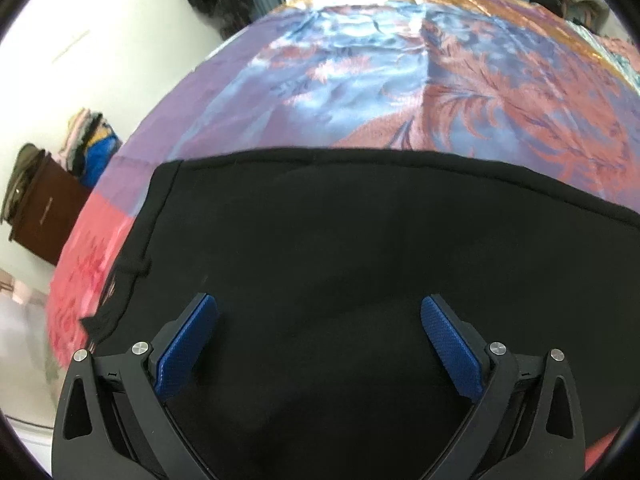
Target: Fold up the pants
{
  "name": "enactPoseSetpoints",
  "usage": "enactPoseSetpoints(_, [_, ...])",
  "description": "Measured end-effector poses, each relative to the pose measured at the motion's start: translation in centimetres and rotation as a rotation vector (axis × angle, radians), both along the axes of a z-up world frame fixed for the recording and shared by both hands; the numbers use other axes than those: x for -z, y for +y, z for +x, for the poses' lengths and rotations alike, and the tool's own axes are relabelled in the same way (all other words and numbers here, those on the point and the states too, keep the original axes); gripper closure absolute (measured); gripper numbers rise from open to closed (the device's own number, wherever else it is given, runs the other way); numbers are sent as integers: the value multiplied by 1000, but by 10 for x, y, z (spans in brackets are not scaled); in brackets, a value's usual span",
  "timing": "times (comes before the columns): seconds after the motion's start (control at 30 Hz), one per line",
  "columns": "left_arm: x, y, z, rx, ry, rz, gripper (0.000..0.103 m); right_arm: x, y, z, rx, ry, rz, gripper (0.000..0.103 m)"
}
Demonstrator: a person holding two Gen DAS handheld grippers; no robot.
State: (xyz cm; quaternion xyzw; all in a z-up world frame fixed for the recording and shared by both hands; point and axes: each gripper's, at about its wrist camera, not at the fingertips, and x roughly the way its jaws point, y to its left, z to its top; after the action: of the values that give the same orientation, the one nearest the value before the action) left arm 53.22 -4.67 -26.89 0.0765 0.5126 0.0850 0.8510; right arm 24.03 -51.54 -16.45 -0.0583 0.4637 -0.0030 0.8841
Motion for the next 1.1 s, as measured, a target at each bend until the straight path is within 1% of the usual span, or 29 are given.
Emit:
enactPoseSetpoints(0.07, [-16, 3, -19, 12, -17, -42, 1, 14, 33, -45, -73, 69, -73, 97])
enactPoseSetpoints(0.1, [-24, 4, -32, 26, -30, -55, 1, 30, 43, -68, -72, 144, -132, 95])
enactPoseSetpoints(0.13, [-31, 5, -47, 45, -44, -66, 1, 42, 40, -90, -45, 201, -161, 93])
enactPoseSetpoints(0.17, [-36, 5, -60, 62, -54, -70, 1, 53, 34, -105, 8, 248, -182, 82])
enactPoseSetpoints(0.2, [-40, 5, -76, 83, -65, -68, 1, 57, 25, -123, 71, 263, -197, 67])
enactPoseSetpoints(0.27, [-42, 5, -108, 122, -82, -52, 1, 53, 1, -145, 227, 247, -204, 51])
enactPoseSetpoints(0.33, [-38, 2, -136, 157, -94, -22, 1, 37, -10, -158, 341, 186, -157, 51])
enactPoseSetpoints(0.37, [-36, 0, -146, 169, -99, -14, 1, 28, -13, -158, 375, 149, -125, 47])
enactPoseSetpoints(0.4, [-34, -2, -155, 183, -105, -10, 1, 18, -9, -159, 405, 97, -88, 40])
enactPoseSetpoints(0.43, [-30, -4, -163, 193, -108, -10, 1, 12, -3, -159, 422, 58, -60, 35])
enactPoseSetpoints(0.47, [-27, -5, -166, 194, -109, -13, 1, 5, 8, -158, 438, 6, -17, 28])
enactPoseSetpoints(0.5, [-24, -7, -169, 191, -115, -18, 1, 2, 22, -154, 444, -52, 45, 26])
enactPoseSetpoints(0.57, [-13, -8, -172, 179, -127, -18, 1, 1, 55, -146, 434, -119, 161, 26])
enactPoseSetpoints(0.6, [-4, -11, -172, 174, -117, -2, 1, 8, 71, -138, 421, -151, 277, 26])
enactPoseSetpoints(0.63, [8, -12, -173, 172, -104, 13, 1, 13, 84, -133, 417, -166, 359, 26])
enactPoseSetpoints(0.67, [16, -10, -177, 166, -126, 2, 0, 22, 97, -127, 420, -178, 459, 26])
enactPoseSetpoints(0.7, [16, -7, -181, 156, -159, -20, 0, 31, 109, -121, 421, -183, 543, 26])
enactPoseSetpoints(0.73, [17, -4, -183, 150, -171, -40, 0, 42, 123, -114, 416, -185, 619, 26])
enactPoseSetpoints(0.77, [17, -3, -182, 148, -167, -51, 0, 51, 134, -108, 415, -186, 654, 26])
enactPoseSetpoints(0.8, [18, -1, -181, 146, -162, -68, 0, 61, 144, -102, 412, -179, 675, 26])
enactPoseSetpoints(0.87, [19, 1, -180, 143, -161, -88, 0, 78, 149, -89, 419, -155, 697, 26])
enactPoseSetpoints(0.9, [20, 1, -180, 143, -164, -96, 0, 87, 150, -82, 430, -132, 695, 26])
enactPoseSetpoints(0.97, [19, 1, -181, 143, -171, -100, 0, 98, 146, -79, 456, -85, 646, 27])
enactPoseSetpoints(1.0, [20, 1, -183, 143, -174, -98, 0, 103, 135, -82, 488, -85, 620, 29])
enactPoseSetpoints(1.03, [20, 1, -182, 144, -178, -94, 0, 106, 122, -87, 544, -108, 611, 29])
enactPoseSetpoints(1.07, [20, 0, -182, 144, -181, -91, 0, 106, 111, -93, 600, -126, 614, 29])
enactPoseSetpoints(1.1, [20, -1, -183, 145, -184, -89, 0, 109, 95, -101, 681, -152, 630, 28])
